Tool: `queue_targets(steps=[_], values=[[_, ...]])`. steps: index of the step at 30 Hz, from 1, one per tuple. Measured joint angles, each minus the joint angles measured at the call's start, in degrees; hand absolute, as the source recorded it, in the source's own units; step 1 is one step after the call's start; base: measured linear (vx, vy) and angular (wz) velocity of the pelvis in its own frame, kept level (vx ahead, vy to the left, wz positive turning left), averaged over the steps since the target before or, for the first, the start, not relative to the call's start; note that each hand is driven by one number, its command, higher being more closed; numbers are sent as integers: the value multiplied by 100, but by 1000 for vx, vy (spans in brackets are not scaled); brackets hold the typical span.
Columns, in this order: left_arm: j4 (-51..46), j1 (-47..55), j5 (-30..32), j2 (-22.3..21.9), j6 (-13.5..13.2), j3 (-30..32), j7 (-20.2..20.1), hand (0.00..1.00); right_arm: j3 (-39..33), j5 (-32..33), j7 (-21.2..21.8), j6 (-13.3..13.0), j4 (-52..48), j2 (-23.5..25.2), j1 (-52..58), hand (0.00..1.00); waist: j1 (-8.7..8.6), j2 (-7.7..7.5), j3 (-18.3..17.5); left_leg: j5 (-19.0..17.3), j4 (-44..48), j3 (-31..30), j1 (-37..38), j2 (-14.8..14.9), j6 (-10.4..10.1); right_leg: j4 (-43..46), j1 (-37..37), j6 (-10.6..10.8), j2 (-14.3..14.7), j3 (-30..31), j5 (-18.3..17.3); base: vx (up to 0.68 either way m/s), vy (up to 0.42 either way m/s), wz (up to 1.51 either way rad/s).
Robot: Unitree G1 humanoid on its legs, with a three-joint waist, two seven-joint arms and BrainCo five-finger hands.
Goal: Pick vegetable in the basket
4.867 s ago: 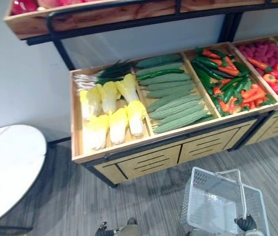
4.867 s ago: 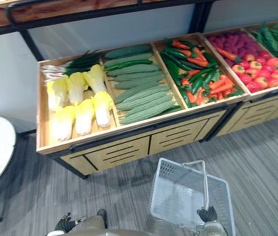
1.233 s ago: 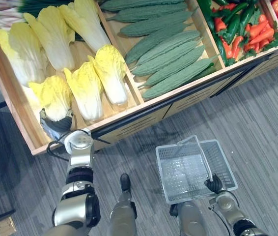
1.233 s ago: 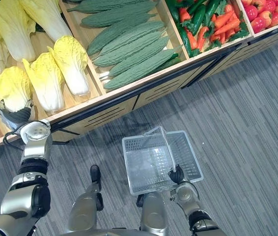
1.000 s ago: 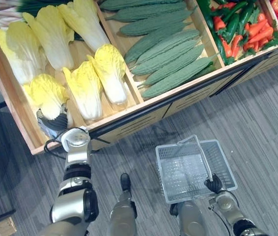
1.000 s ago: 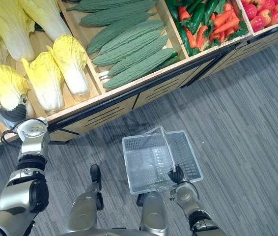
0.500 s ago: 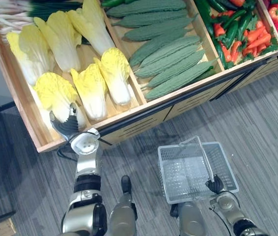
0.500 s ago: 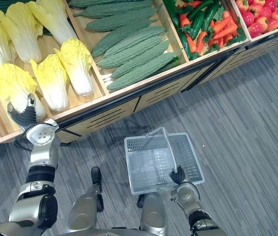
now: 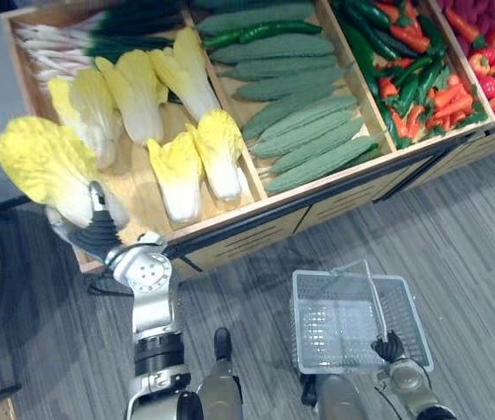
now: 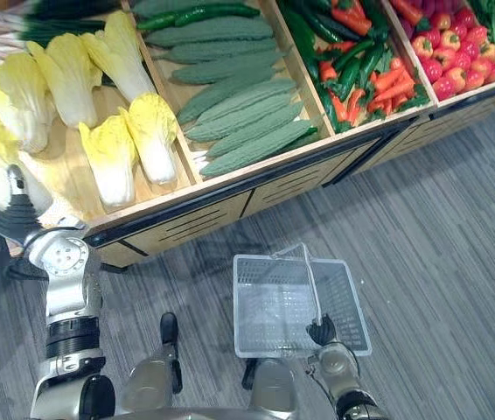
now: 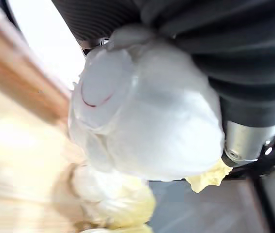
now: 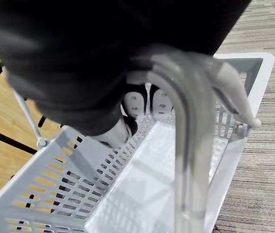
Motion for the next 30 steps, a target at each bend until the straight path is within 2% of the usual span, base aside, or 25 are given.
queue_targets(steps=[8,13,18,20,22,26,30], values=[[-717,-235,846,30,98,-109,180,100,-2,-46,0,-10,-5,-21,164,100,-22,22,-263,-6,-37,145,184,17,-10,-101,114,23,36,164,64,2,7,-8],[-1071,-290,1254,207,58,-697,91,100,5,-56,12,-26,-14,-299,178,100,-83,60,-454,-24,-127,447,328,10,-29,-341,111,39,74,479,267,0,21,-33],[-1070,-205,1260,450,-154,-1317,-477,100,373,-50,144,-11,-360,-942,90,100,-186,153,-543,-106,-139,860,565,20,-42,-391,82,44,120,893,356,8,8,-43],[-1066,37,1256,630,-408,-1644,-858,100,713,-52,284,-5,-735,-1377,32,100,-247,245,-628,-167,-136,1152,663,25,-40,-426,0,69,158,1189,424,10,2,-63],[-1063,210,1246,733,-581,-1874,-1246,100,914,-58,387,-10,-1055,-1657,-48,100,-316,306,-665,-218,-139,1372,775,28,-61,-499,-9,68,198,1415,492,17,-7,-63],[-927,282,1198,836,-884,-2265,-1847,100,1360,-181,560,-76,-1554,-2095,-315,100,-346,385,-729,-298,-143,1894,966,90,-114,-609,-101,70,328,1921,628,13,-32,-64],[-780,285,1056,876,-963,-2563,-2215,100,1641,-294,687,-135,-1769,-2425,-548,100,-362,434,-757,-357,-154,2256,1194,141,-180,-617,-95,65,456,2249,676,19,-41,-50]])
